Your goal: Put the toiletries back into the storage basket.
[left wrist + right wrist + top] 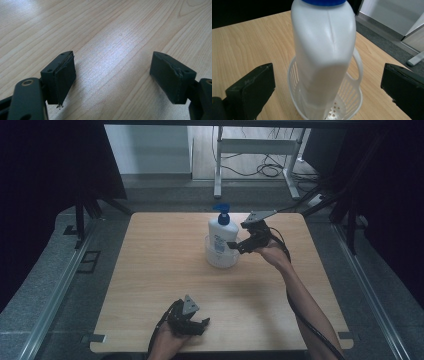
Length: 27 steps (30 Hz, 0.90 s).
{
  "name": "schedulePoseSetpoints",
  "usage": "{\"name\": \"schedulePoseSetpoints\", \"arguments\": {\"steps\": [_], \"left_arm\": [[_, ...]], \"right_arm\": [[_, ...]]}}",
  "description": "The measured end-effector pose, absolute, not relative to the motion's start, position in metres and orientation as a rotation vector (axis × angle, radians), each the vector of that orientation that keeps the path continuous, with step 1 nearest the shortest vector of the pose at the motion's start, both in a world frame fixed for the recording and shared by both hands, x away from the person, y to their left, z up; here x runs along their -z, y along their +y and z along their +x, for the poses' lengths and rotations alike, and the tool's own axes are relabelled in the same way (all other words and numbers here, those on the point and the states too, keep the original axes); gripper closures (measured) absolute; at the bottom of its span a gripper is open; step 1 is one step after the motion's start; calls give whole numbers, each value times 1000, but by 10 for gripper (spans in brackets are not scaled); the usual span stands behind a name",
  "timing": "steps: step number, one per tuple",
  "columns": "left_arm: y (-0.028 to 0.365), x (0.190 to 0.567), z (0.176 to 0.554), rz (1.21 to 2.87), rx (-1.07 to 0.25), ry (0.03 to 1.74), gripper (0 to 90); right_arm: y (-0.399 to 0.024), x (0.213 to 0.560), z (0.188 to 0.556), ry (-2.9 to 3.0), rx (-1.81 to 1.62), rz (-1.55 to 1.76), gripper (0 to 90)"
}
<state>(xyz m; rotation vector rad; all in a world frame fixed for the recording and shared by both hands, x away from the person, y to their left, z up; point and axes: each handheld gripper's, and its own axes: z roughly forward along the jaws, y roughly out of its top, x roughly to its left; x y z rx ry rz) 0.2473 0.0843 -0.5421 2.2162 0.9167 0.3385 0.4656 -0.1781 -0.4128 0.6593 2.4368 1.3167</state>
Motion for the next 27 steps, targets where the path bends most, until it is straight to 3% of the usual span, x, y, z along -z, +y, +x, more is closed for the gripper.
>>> {"name": "schedulePoseSetpoints", "arguments": {"steps": [27], "left_arm": [[84, 542, 247, 2213, -342, 916, 202]], "right_arm": [[-202, 421, 439, 2439, -1289, 706, 0]]}}
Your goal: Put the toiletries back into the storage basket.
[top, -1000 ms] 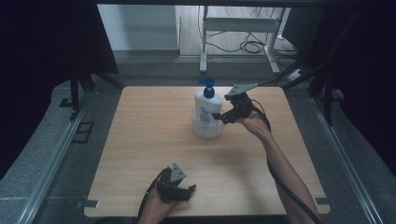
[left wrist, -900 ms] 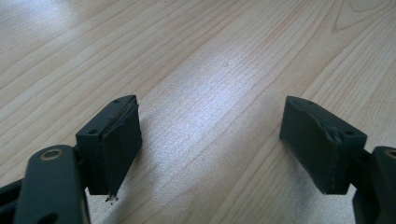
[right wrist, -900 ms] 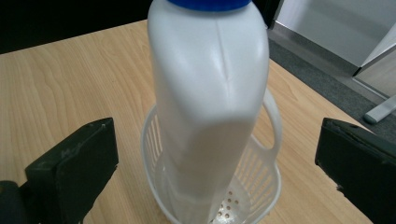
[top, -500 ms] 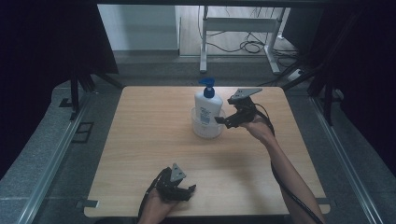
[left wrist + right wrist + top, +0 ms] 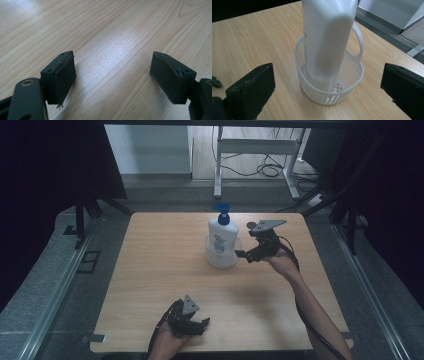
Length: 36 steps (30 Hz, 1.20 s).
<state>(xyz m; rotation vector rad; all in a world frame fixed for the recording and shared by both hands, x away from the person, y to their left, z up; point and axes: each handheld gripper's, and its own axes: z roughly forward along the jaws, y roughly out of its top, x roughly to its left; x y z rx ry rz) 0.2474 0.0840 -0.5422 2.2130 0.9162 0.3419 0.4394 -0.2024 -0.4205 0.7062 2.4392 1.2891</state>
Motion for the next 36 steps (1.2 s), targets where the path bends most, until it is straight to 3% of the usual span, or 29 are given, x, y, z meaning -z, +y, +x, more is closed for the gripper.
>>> {"name": "schedulePoseSetpoints", "arguments": {"steps": [36], "left_arm": [[84, 542, 247, 2210, -340, 922, 202]], "right_arm": [[-248, 427, 382, 2426, -1287, 783, 0]]}}
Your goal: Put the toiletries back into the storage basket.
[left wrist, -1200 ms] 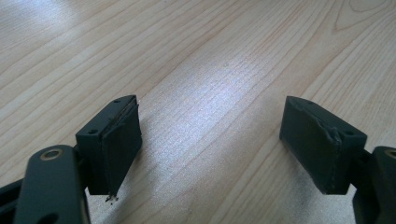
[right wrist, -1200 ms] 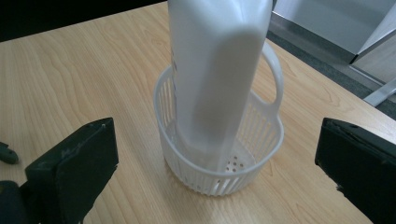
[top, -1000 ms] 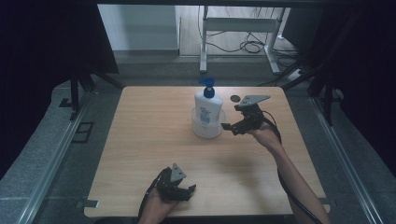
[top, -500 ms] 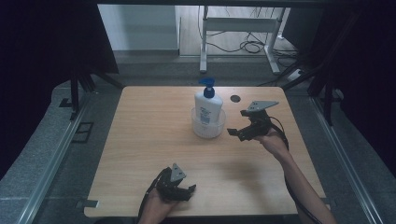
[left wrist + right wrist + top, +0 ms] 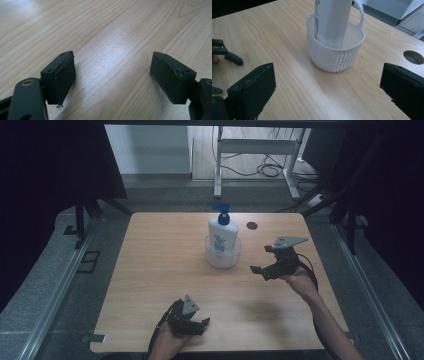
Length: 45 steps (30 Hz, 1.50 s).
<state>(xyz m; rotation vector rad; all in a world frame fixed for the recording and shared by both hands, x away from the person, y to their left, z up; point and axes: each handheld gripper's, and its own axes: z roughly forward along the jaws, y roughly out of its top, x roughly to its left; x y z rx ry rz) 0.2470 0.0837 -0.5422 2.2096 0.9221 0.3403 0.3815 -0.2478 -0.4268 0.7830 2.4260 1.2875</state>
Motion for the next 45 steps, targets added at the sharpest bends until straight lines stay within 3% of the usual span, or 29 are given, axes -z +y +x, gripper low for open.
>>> {"name": "schedulePoseSetpoints", "arguments": {"steps": [22, 45], "left_arm": [[83, 542, 247, 2203, -340, 928, 202], [83, 542, 246, 2202, -342, 933, 202]], "right_arm": [[-285, 482, 338, 2422, -1206, 844, 1], [-292, 538, 313, 2505, -1054, 891, 0]]}}
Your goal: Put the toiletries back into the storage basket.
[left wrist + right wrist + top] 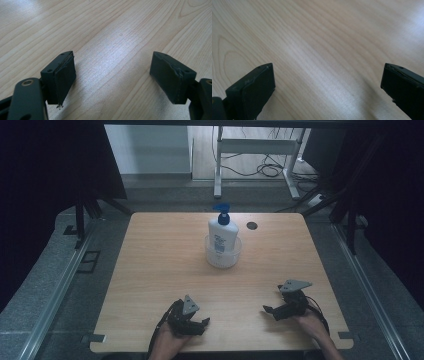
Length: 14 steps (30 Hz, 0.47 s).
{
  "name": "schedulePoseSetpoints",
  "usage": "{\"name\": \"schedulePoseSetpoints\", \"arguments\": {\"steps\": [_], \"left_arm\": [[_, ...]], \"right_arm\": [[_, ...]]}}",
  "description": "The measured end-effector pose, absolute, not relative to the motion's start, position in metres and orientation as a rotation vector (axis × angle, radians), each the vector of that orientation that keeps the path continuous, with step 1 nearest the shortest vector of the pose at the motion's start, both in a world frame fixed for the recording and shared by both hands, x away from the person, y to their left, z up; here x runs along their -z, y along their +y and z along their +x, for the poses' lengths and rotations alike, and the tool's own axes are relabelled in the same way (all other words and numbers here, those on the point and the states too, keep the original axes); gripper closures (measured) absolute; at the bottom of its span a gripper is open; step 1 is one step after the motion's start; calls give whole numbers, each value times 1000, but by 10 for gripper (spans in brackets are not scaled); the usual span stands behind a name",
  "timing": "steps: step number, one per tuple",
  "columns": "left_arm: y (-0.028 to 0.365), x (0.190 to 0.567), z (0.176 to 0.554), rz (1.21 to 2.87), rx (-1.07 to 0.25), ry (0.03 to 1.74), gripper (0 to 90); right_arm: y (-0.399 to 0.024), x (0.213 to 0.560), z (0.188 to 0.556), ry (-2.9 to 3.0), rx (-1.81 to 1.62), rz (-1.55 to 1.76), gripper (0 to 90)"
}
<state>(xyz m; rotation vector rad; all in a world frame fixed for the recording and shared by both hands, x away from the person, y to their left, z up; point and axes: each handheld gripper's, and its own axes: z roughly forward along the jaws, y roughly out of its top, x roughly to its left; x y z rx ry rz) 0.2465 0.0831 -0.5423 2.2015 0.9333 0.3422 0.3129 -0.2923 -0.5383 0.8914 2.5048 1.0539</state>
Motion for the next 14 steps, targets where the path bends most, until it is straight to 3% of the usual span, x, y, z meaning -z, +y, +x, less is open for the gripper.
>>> {"name": "schedulePoseSetpoints", "arguments": {"steps": [14], "left_arm": [[83, 543, 246, 2202, -344, 935, 200]], "right_arm": [[-290, 543, 312, 2533, -1031, 911, 0]]}}
